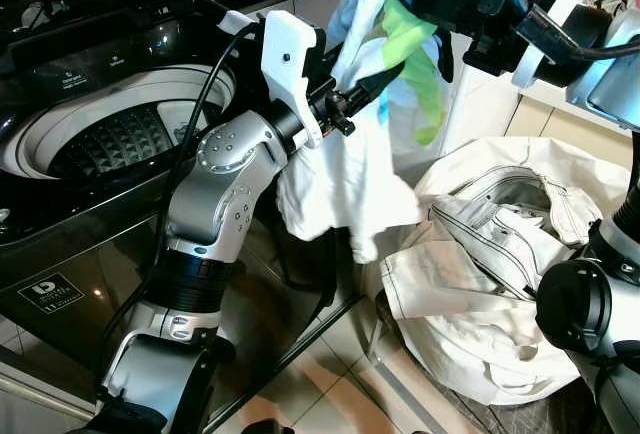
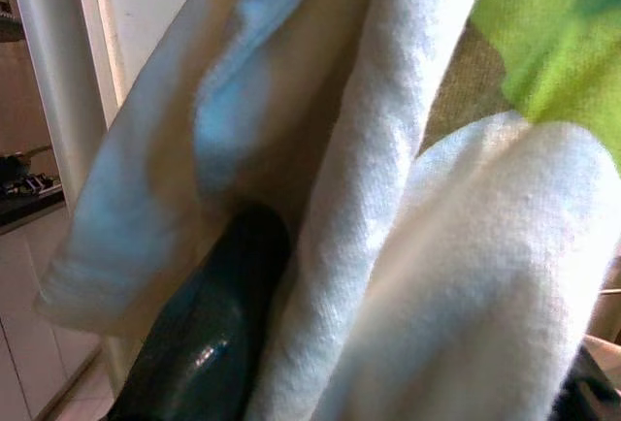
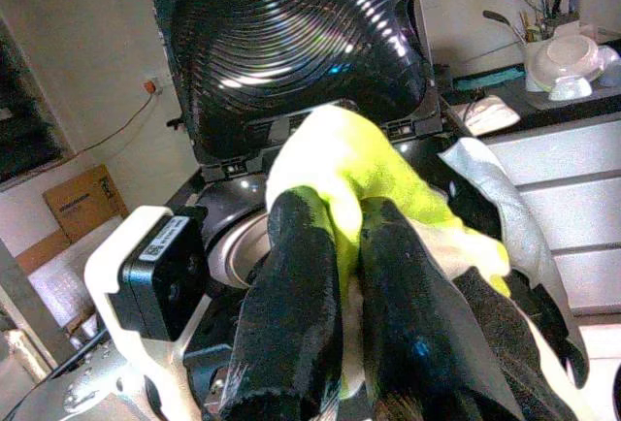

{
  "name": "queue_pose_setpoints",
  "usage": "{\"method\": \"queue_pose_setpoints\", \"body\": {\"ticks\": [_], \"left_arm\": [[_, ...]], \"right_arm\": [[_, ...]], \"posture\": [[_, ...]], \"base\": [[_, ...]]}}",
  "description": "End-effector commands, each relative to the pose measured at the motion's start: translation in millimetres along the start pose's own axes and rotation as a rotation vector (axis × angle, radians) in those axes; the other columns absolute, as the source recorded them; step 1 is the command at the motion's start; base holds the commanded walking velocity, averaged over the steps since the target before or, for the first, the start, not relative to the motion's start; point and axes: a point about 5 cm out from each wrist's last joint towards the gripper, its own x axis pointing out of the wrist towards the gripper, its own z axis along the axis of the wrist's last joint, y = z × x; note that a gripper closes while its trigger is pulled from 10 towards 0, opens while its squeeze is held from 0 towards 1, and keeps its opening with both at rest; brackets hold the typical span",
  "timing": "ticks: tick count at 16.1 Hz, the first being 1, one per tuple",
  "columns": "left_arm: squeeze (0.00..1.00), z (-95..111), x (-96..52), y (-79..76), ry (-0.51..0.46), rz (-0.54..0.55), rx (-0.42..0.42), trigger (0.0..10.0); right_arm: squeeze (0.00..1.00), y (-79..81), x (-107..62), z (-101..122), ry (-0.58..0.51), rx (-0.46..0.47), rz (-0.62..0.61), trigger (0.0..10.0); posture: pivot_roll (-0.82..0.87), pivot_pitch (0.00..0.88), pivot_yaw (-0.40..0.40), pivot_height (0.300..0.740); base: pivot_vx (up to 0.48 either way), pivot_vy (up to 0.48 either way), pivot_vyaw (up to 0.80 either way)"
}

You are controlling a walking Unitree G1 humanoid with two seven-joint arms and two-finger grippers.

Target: Clothes washing

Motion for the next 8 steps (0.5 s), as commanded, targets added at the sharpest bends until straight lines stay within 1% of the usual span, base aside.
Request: {"method": "queue_pose_setpoints", "body": {"ticks": [1,6,7,8], "left_arm": [[0.00,7.7,-0.1,6.3,-0.015,0.018,0.016,0.0],[0.00,11.0,-0.8,10.5,-0.024,0.038,0.024,0.0],[0.00,11.2,-0.7,12.1,-0.019,0.051,0.027,0.0],[0.00,11.7,-0.8,14.3,-0.017,0.066,0.035,0.0]], "right_arm": [[0.00,3.8,-0.8,-1.8,0.005,-0.008,0.011,0.0],[0.00,5.8,-4.2,-8.1,0.013,-0.020,0.005,0.0],[0.00,7.5,-4.8,-10.7,0.030,-0.044,0.016,0.8],[1.00,6.7,-5.5,-14.3,0.055,-0.056,0.005,10.0]], "posture": [[-0.08,0.000,0.080,0.740],[-0.09,0.000,0.086,0.740],[-0.09,0.000,0.086,0.740],[-0.09,0.000,0.087,0.740]], "base": [[0.000,0.000,0.00],[0.000,0.000,0.00],[0.000,0.000,0.00],[0.000,0.000,0.00]]}}
